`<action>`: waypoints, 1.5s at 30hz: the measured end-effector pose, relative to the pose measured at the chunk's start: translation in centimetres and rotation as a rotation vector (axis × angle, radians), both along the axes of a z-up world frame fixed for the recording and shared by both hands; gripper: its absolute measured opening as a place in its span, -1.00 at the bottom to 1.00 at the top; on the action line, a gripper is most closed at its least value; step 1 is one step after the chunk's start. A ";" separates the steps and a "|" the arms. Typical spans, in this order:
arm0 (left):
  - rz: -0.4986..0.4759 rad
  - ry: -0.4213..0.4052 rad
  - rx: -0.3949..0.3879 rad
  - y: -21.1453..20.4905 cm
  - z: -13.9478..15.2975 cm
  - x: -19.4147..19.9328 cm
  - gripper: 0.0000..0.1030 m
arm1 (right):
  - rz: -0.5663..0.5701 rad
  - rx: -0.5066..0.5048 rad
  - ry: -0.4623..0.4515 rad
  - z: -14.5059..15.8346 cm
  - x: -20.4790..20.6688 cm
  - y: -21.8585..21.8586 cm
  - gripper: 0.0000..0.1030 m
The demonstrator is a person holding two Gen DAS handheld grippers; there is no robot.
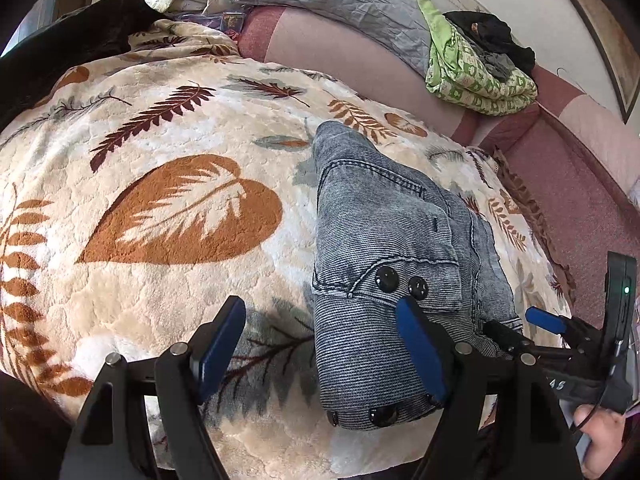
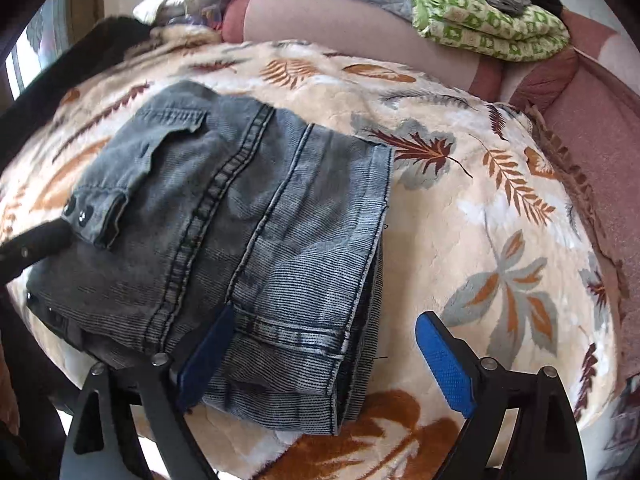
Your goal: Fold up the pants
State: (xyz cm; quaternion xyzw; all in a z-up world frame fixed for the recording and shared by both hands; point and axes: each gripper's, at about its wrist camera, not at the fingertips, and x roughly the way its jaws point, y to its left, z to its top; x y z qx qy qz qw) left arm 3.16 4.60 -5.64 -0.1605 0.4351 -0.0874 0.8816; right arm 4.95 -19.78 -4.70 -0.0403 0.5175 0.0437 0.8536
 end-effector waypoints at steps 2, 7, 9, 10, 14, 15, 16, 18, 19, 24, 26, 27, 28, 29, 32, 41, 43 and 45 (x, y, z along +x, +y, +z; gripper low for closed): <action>0.009 -0.005 -0.025 0.7 0.6 0.0 0.52 | -0.032 0.110 0.005 1.5 0.2 -1.5 0.89; 0.008 0.048 -0.177 3.3 1.2 2.3 0.52 | -0.129 0.511 0.089 3.0 2.1 -7.5 0.89; -0.044 0.120 -0.268 3.7 0.3 4.4 0.52 | -0.136 0.679 0.195 1.2 4.2 -9.4 0.89; -0.068 0.169 -0.306 3.7 -0.4 5.6 0.52 | -0.137 0.755 0.248 0.1 5.2 -9.9 0.89; -0.115 0.290 -0.370 2.7 -2.5 8.3 0.52 | -0.186 0.760 0.362 -3.8 7.6 -10.0 0.85; -0.117 0.290 -0.368 2.4 -2.5 8.5 0.51 | -0.189 0.778 0.375 -4.4 7.8 -9.8 0.83; -0.131 0.288 -0.361 1.9 -2.4 8.6 0.51 | -0.174 0.790 0.372 -4.6 8.0 -9.7 0.83; -0.144 0.295 -0.351 1.0 -2.4 8.8 0.49 | -0.133 0.805 0.376 -4.4 8.1 -8.9 0.51; -0.148 0.291 -0.343 0.6 -2.3 8.8 0.49 | -0.120 0.831 0.403 -4.6 8.1 -8.5 0.25; -0.155 0.281 -0.251 -1.4 -2.6 9.0 -0.10 | -0.138 0.776 0.425 -5.9 8.3 -7.7 -0.18; -0.168 0.268 -0.231 -1.7 -2.2 8.9 -0.40 | -0.112 0.745 0.398 -5.2 8.1 -7.6 -0.54; -0.175 0.251 -0.210 -1.8 -1.8 8.8 -0.50 | -0.090 0.723 0.376 -4.6 7.9 -7.5 -0.66; -0.182 0.234 -0.181 -2.0 -1.3 8.5 -0.53 | -0.070 0.702 0.350 -3.7 7.7 -7.2 -0.71; -0.188 0.216 -0.150 -2.3 -0.7 8.3 -0.59 | -0.049 0.687 0.326 -2.9 7.5 -6.9 -0.75; -0.217 0.138 -0.090 -3.0 1.5 7.8 -0.62 | 0.014 0.668 0.248 0.3 7.6 -5.9 -0.77; -0.221 -0.060 -0.060 -1.9 8.1 12.2 -0.61 | 0.083 0.632 0.052 8.5 12.9 -4.6 -0.77; -0.215 -0.052 -0.049 -1.5 7.5 13.8 -0.61 | 0.088 0.622 0.039 8.1 14.3 -4.1 -0.77; -0.204 -0.022 -0.033 -1.4 6.0 15.2 -0.58 | 0.063 0.640 0.077 6.1 15.5 -3.9 -0.77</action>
